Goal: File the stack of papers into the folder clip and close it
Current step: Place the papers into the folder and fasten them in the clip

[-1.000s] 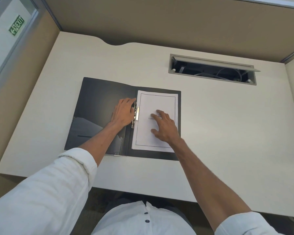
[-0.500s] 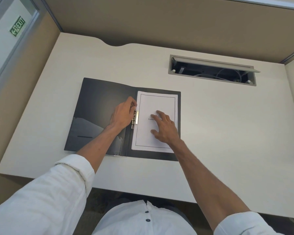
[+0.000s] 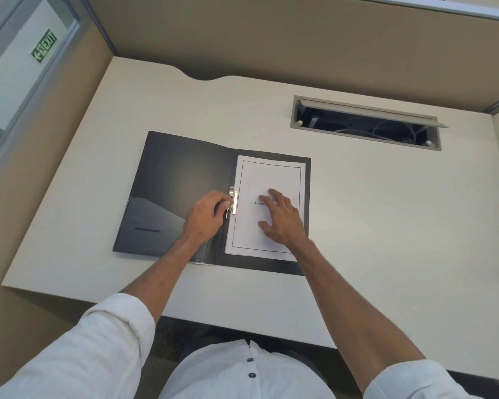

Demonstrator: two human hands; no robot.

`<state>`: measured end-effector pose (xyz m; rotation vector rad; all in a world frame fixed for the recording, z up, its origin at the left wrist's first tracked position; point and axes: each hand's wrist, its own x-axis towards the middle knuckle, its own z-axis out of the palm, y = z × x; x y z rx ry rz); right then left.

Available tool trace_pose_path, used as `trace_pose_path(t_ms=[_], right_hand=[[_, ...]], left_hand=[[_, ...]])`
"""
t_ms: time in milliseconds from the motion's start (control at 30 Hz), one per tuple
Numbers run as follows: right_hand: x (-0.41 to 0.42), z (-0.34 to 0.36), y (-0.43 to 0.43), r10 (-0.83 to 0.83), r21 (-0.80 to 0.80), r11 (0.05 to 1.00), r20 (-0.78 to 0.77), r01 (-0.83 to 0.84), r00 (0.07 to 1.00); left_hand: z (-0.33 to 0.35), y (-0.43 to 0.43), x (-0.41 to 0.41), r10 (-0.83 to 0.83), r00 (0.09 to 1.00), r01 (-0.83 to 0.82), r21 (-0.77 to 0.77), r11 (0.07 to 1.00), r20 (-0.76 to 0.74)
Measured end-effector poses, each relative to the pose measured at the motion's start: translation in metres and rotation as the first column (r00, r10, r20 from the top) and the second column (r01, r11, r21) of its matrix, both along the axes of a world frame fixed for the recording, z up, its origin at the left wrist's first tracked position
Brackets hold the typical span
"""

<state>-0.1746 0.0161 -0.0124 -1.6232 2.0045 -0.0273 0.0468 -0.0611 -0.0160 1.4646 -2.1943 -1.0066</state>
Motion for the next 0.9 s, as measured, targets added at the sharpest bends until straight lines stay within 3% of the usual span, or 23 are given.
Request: trace_pose_path(t_ms=[100,267,467,900], right_hand=[[-0.001,0.000,0.000,0.004,-0.001,1.000,-0.001,-0.004,1.000],[-0.002,-0.001,0.000,-0.001,-0.003,1.000,0.011,0.001,1.000],[-0.003,-0.003,0.000,-0.003,-0.005,1.000,0.017,0.003,1.000],[-0.003,-0.004,0.001,-0.014,-0.014,1.000,0.034,0.015,0.999]], left_hand=[[-0.003,-0.004,-0.004,0.019,1.000,-0.020,0.037,0.999,0.013],[-0.013,-0.008,0.001,-0.056,0.959,0.022,0.124,0.992,0.279],[-0.019,-0.011,0.001,-0.164,0.885,0.099,0.169,0.981,0.435],[-0.023,-0.008,-0.001,-0.172,0.850,0.128,0.121,0.984,0.498]])
